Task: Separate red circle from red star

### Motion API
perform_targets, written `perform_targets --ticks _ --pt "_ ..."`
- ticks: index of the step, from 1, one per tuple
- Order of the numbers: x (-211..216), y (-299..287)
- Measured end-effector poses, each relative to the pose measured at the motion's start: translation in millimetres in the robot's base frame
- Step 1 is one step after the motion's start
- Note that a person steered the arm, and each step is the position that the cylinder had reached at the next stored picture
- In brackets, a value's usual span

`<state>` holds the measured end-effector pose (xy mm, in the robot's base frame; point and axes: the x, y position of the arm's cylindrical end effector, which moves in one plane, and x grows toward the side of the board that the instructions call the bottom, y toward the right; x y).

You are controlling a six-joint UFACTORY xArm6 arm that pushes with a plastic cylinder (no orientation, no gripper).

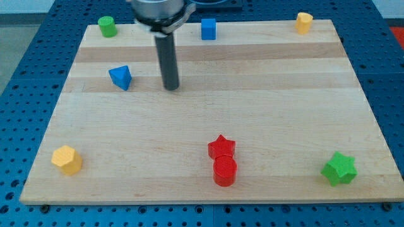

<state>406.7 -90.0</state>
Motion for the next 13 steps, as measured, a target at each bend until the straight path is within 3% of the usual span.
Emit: perform_targets --ticks 4,5,6,7,8,13 --pt "210.5 8.3" --pt "212.2 15.1" --pt "211.6 55.7" --pt "211.6 132.0" --pt "211.2 158.0" --pt "189.7 127.3"
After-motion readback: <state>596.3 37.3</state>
